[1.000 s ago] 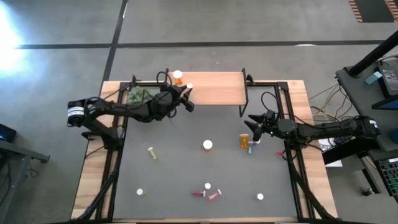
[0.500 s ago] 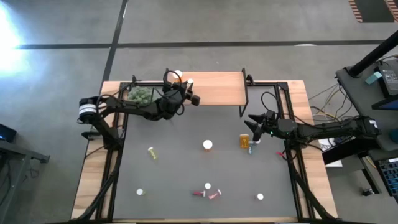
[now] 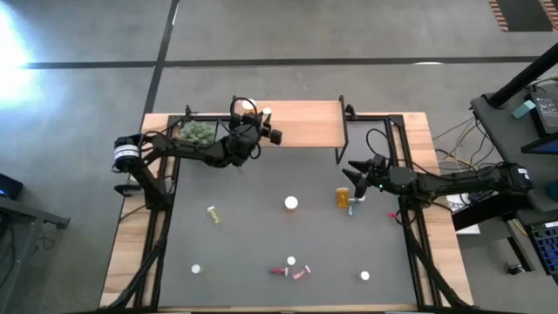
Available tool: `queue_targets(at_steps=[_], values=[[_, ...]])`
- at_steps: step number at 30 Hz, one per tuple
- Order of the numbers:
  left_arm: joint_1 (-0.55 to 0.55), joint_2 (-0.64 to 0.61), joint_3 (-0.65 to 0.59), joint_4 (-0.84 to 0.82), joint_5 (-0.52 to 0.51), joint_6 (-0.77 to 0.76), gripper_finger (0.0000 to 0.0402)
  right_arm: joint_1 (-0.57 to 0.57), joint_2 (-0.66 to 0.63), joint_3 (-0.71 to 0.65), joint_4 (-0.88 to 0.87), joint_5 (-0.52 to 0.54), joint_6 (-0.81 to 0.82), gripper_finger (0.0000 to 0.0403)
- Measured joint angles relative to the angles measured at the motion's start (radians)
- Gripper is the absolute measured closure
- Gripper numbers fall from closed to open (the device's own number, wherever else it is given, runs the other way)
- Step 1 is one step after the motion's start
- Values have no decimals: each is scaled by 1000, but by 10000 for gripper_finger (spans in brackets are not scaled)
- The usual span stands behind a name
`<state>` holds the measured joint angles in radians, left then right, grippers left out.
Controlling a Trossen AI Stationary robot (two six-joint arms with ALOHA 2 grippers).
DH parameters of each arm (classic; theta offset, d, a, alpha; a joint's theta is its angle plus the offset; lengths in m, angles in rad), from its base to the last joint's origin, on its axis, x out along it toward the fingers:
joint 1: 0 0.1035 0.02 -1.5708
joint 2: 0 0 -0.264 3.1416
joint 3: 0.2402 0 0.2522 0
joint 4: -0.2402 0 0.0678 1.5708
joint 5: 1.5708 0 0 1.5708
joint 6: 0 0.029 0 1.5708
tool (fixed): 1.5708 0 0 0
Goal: Pick and place medicine bottles onto shelf by color
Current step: Put the top yellow pill bottle to the right of the orange pill bottle on the shelf
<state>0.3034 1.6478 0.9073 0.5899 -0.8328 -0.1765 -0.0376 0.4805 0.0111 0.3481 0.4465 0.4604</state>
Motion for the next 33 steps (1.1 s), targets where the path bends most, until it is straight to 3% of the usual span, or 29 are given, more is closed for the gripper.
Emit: queue_targets(at_steps=[22, 33], values=[[29, 0, -1, -11, 24, 7, 311, 0, 0, 0, 0, 0, 0, 179], [31, 0, 48, -102, 42, -2, 311, 0, 0, 0, 0, 0, 0, 179]])
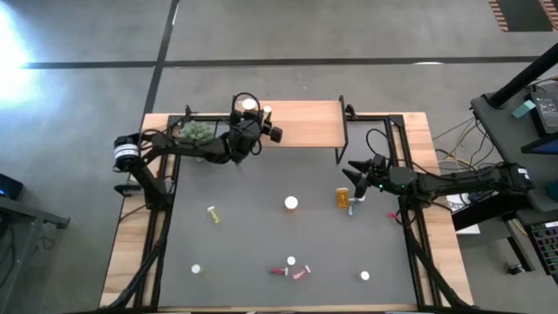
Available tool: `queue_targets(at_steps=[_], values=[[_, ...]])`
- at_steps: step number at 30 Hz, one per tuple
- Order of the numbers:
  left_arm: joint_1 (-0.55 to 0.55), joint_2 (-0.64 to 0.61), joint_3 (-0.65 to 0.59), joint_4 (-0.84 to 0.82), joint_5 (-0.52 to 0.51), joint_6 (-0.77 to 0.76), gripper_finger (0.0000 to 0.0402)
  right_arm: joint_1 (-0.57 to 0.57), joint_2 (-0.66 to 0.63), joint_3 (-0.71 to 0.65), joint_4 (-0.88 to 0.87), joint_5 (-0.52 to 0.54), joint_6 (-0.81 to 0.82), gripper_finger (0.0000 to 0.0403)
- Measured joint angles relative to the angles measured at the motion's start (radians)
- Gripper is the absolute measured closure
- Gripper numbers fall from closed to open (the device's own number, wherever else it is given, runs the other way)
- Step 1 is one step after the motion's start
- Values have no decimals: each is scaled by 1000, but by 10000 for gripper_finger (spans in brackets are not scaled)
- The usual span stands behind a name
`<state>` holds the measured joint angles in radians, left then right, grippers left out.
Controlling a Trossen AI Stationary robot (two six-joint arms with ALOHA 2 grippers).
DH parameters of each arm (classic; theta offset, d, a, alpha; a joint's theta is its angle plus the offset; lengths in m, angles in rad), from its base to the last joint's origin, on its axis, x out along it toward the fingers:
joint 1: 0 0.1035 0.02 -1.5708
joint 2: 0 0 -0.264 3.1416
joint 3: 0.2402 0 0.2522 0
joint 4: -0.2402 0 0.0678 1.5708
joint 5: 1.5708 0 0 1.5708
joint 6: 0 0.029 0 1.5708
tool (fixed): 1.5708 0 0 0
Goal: Pick and place medicine bottles onto shelf by color
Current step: Put the top yellow pill bottle to the right of the orange pill bottle on the shelf
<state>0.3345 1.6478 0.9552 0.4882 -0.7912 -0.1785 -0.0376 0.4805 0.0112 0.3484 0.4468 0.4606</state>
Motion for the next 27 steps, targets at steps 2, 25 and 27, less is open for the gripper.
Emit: queue_targets(at_steps=[2, 25, 27], values=[[2, 0, 6, -6, 0, 0, 311, 0, 0, 0, 0, 0, 0, 179], [18, 41, 3, 24, -4, -51, 310, 0, 0, 0, 0, 0, 0, 179], [20, 41, 3, 24, -4, -51, 310, 0, 0, 0, 0, 0, 0, 179]])
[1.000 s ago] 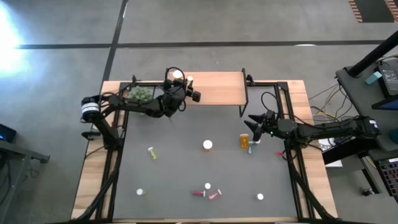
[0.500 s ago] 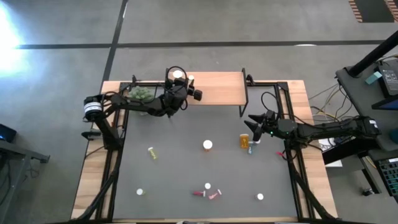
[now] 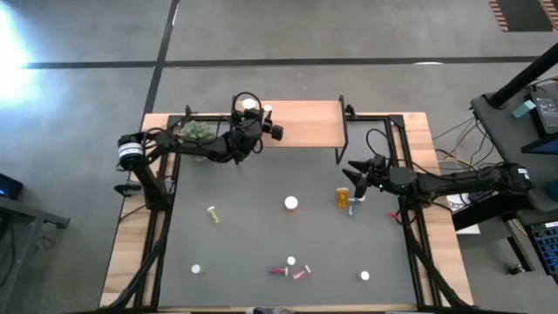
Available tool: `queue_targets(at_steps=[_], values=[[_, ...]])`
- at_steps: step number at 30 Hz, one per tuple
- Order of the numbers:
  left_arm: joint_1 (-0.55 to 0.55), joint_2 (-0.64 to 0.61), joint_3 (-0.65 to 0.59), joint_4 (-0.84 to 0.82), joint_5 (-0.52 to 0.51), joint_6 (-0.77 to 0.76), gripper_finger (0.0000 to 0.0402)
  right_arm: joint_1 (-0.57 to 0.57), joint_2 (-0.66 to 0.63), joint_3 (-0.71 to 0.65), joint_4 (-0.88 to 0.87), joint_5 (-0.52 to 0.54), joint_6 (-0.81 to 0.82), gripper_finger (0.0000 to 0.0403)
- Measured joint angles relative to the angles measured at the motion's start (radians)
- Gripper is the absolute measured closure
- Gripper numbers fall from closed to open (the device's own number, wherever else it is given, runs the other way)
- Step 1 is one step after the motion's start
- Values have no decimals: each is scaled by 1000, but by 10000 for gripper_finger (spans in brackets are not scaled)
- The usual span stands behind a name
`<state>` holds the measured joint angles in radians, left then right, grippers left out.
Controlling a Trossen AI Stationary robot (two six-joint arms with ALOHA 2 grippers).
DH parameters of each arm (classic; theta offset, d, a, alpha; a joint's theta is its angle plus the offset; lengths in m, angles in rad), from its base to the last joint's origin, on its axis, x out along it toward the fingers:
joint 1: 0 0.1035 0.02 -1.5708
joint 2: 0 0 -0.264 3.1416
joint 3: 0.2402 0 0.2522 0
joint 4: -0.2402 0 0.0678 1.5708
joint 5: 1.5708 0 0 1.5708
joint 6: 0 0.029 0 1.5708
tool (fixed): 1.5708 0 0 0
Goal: Pick and place medicine bottles onto shelf by color
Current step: Put the top yellow pill bottle to the right of the orange pill bottle on the shelf
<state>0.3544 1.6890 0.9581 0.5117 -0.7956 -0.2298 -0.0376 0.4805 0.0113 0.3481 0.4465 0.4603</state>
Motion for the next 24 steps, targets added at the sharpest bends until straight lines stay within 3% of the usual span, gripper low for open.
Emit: queue_targets(at_steps=[13, 24], values=[[2, 5, -3, -6, 0, 14, 276, 0, 0, 0, 0, 0, 0, 179], [-7, 4, 0, 0, 0, -2, 273, 0, 0, 0, 0, 0, 0, 179]])
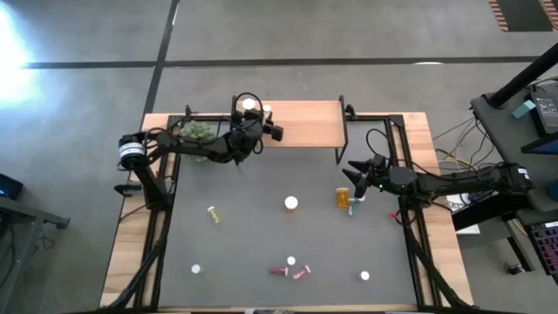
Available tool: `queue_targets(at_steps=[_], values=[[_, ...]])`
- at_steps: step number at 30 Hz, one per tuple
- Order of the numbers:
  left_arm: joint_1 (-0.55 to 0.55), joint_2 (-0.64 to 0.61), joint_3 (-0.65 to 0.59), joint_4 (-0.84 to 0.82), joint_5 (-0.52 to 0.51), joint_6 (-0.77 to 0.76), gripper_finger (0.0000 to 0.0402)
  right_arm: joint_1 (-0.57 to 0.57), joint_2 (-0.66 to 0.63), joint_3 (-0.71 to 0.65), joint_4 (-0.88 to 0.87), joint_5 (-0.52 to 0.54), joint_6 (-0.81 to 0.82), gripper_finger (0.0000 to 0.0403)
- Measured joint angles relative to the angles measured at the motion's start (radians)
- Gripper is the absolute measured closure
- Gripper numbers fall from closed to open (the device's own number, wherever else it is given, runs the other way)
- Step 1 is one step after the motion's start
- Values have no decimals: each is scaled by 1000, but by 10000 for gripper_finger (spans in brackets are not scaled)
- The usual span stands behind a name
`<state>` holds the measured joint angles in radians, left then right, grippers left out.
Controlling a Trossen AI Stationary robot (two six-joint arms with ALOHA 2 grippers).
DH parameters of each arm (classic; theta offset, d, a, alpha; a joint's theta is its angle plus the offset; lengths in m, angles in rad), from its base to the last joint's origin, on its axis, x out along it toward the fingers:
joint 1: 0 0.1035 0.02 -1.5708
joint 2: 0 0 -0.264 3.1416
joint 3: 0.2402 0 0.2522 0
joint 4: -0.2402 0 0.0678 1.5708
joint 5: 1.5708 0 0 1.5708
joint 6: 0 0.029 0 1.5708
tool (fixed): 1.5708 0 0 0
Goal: Pick and place medicine bottles onto shelf by color
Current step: Put the top yellow pill bottle to the right of the orange pill bottle on the shelf, then put the right blue pill bottle to the right of the yellow pill bottle on the shelf
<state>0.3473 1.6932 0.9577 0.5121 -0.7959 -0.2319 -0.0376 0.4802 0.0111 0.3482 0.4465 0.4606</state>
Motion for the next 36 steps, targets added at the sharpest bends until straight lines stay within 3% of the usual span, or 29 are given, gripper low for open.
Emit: queue_targets(at_steps=[11, 36], values=[[-9, -1, 0, 0, -8, 10, 234, 0, 0, 0, 0, 0, 0, 179], [-119, -60, -5, -85, -85, 27, 233, 0, 0, 0, 0, 0, 0, 179]])
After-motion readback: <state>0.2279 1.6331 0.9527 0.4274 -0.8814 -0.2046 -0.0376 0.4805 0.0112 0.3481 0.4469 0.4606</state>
